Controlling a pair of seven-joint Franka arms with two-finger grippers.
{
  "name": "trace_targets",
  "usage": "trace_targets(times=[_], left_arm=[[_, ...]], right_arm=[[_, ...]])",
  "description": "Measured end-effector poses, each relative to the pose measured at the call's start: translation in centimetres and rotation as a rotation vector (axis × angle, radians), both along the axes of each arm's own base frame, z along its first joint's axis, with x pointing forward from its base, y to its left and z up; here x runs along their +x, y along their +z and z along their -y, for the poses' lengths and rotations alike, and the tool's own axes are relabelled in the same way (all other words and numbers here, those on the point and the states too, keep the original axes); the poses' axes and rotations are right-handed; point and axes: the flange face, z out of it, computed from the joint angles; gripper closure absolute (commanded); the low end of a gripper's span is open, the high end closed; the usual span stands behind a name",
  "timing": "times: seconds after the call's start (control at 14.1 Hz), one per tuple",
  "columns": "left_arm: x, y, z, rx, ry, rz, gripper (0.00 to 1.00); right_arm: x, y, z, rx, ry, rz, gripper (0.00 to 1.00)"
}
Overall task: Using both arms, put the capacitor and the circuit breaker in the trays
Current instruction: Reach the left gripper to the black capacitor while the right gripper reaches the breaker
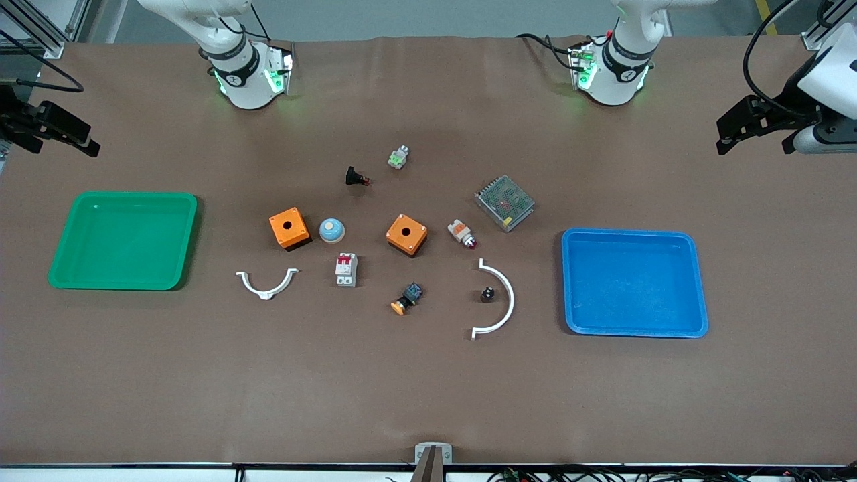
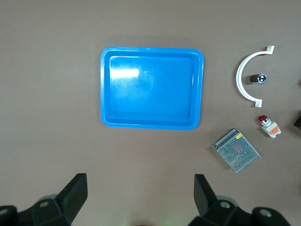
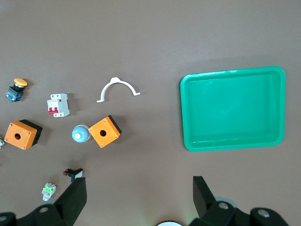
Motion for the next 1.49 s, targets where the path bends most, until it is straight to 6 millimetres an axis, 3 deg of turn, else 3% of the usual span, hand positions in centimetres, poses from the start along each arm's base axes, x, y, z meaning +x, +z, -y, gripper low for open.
trace_targets(times=[0.35, 0.64, 0.92, 1.21, 1.35, 1.49], left_arm=[[0.5, -0.8, 0.2, 0.0, -0.004, -0.016, 0.0], [2.7, -4.4, 1.5, -0.002, -0.028, -0.072, 0.0], [7.4, -12.1, 7.8, -0.024, -0.082, -0.059, 0.0], [10.3, -22.3, 16.5, -0.035, 0.002, -0.048, 0.0], [11.1, -27.5, 19.7, -0.051, 0.037, -0.039, 0.01], [11.3, -32.6, 23.0, -0.065, 0.085, -0.039, 0.07]], right_arm=[[0.0, 0.0, 0.1, 0.0, -0.002, -0.001, 0.0], [0.1, -0.1, 0.2, 0.0, -0.003, -0.003, 0.0], [0.3, -0.4, 0.2, 0.001, -0.004, -0.008, 0.0], [0.6, -0.9, -0.3, 0.003, 0.007, -0.016, 0.0], [1.8, -2.6, -2.9, 0.007, 0.048, -0.036, 0.0], [4.1, -6.3, -8.0, 0.003, 0.06, -0.045, 0.0]])
